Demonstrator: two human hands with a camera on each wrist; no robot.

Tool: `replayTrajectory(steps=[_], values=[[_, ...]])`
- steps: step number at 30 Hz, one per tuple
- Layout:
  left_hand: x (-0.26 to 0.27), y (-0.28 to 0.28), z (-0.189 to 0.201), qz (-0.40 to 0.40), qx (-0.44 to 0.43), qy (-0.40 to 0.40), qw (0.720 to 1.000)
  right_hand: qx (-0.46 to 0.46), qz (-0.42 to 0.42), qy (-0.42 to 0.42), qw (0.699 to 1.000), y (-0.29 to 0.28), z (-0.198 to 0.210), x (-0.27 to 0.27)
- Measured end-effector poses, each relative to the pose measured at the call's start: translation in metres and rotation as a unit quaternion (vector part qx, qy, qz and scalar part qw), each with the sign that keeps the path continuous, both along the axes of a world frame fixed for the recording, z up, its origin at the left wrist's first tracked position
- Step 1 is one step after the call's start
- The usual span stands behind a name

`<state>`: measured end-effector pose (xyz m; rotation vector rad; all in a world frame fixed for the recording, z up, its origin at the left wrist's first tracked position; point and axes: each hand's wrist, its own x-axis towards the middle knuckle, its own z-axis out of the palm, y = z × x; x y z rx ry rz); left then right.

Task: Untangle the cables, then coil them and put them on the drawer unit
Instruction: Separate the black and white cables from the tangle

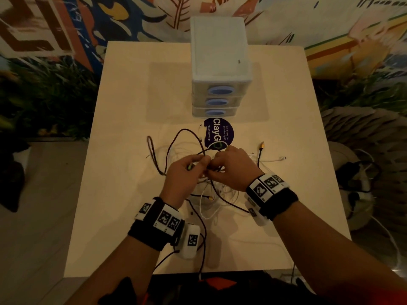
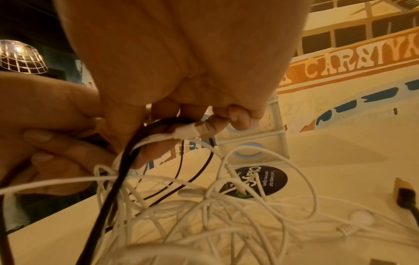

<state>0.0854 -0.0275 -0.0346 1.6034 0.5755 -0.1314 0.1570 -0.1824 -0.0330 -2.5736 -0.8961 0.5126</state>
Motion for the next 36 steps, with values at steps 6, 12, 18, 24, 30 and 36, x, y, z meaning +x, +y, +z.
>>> replayTrajectory(steps=[6,12,18,24,30,36], values=[[0.001,0.002,0.007,0.004,0.046,-0.066,0.997,0.014,-0.016,0.001,1.000,-0.002,-0.002,-0.002],[0.008,0.023,0.030,0.161,0.052,-0.199,0.965,-0.059,-0.039,0.078,0.994,-0.014,-0.012,-0.005],[-0.002,0.012,0.013,0.038,0.064,-0.101,0.992,-0.034,-0.021,0.022,0.999,-0.013,-0.008,-0.007],[-0.017,-0.007,0.001,-0.063,0.071,-0.066,0.993,-0.030,0.003,-0.040,0.999,-0.009,-0.003,-0.010],[-0.010,0.005,0.019,0.046,0.089,-0.180,0.978,-0.020,-0.028,0.021,0.999,-0.011,-0.007,-0.011],[-0.012,0.026,0.030,0.145,0.063,-0.234,0.959,-0.038,-0.039,0.016,0.998,-0.018,-0.009,-0.012]])
